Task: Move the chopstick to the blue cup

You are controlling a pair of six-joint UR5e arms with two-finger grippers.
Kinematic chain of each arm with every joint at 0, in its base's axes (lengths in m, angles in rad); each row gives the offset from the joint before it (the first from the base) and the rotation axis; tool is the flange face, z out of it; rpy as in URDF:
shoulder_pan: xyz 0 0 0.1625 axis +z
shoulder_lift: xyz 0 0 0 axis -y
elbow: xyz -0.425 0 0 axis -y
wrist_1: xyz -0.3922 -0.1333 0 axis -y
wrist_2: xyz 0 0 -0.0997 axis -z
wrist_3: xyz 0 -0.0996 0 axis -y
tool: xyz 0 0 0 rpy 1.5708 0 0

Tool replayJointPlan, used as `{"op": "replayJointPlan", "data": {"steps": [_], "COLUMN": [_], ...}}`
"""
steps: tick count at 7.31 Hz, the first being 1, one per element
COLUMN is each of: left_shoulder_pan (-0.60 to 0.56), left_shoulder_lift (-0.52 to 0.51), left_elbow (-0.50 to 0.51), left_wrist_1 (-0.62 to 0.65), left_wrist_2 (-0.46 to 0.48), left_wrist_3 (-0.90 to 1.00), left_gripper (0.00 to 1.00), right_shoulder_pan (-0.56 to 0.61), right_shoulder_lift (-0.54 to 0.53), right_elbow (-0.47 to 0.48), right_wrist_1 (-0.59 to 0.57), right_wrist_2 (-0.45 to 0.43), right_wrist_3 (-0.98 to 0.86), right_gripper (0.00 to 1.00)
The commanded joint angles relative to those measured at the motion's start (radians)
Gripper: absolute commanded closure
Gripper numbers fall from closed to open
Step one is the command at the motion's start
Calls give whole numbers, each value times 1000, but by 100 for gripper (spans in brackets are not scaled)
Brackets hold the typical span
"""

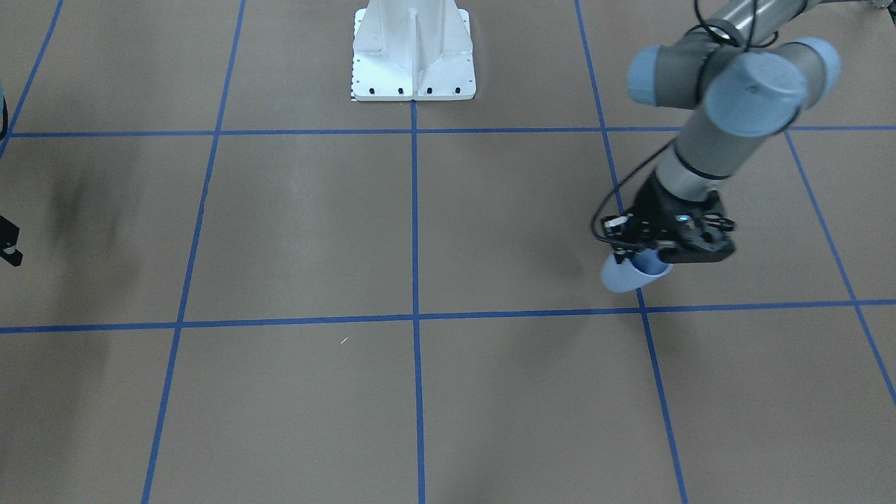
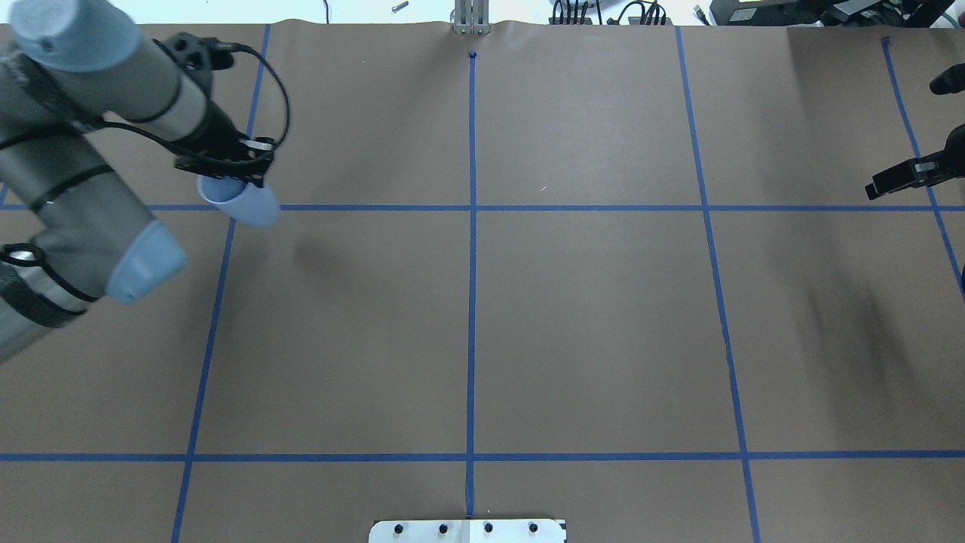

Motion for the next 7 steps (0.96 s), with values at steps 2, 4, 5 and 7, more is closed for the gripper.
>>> {"op": "replayJointPlan", "data": {"steps": [2, 4, 5, 7], "left_shoulder_pan": [212, 291, 335, 380], "left_shoulder_lift": [-235, -351, -371, -390], "left_elbow": [64, 148, 166, 170], "left_wrist_1": [92, 149, 149, 149], "left_wrist_2": [204, 317, 367, 398], "left_wrist_3": [-232, -245, -245, -245], "left_gripper": [100, 100, 100, 100], "right_shoulder_pan": [0, 0, 0, -2], "right_shoulder_lift": [-1, -1, 1, 1], "right_elbow": [0, 0, 0, -3], "right_wrist_1": [0, 0, 0, 0], "right_wrist_2": [0, 2, 2, 0], "right_wrist_3": [2, 2, 2, 2], "right_gripper": [0, 0, 0, 0]}}
